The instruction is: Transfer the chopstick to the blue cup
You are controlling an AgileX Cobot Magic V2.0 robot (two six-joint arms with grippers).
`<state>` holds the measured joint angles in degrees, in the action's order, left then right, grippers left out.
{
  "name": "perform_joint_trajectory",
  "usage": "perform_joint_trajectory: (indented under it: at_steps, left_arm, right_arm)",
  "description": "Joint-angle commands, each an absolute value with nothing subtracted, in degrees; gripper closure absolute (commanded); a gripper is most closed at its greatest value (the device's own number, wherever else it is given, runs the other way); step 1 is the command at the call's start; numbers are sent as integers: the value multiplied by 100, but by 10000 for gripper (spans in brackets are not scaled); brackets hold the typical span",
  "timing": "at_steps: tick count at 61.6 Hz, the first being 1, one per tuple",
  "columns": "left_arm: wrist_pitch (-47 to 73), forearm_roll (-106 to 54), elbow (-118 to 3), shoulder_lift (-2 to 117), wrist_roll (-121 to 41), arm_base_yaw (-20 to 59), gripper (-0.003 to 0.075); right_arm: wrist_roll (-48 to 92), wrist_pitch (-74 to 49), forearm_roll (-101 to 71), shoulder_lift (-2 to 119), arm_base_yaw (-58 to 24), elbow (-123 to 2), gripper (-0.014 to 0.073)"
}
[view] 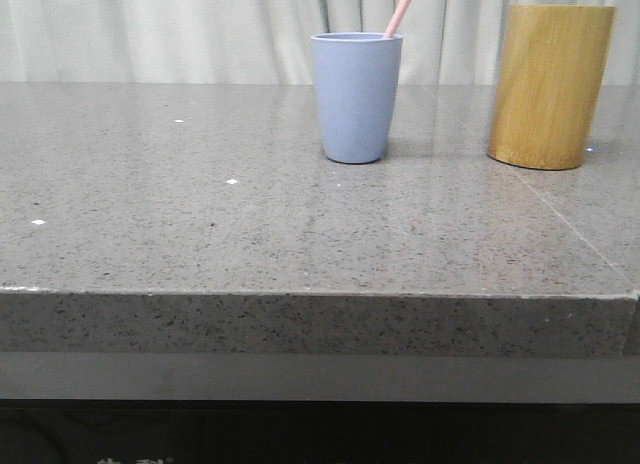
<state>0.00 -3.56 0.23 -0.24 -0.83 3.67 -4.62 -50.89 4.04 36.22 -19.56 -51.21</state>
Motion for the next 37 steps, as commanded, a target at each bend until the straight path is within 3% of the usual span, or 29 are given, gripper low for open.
perform_joint_trajectory:
  at_steps: [1, 37]
  left_arm:
    - [-342, -361, 90, -165, -69, 401, 739]
    - [-342, -465, 90, -153, -69, 498, 739]
  right_arm:
    - [-491, -4711, 514, 3627, -1936, -5263, 662]
    - [-491, -4711, 514, 3627, -1936, -5263, 662]
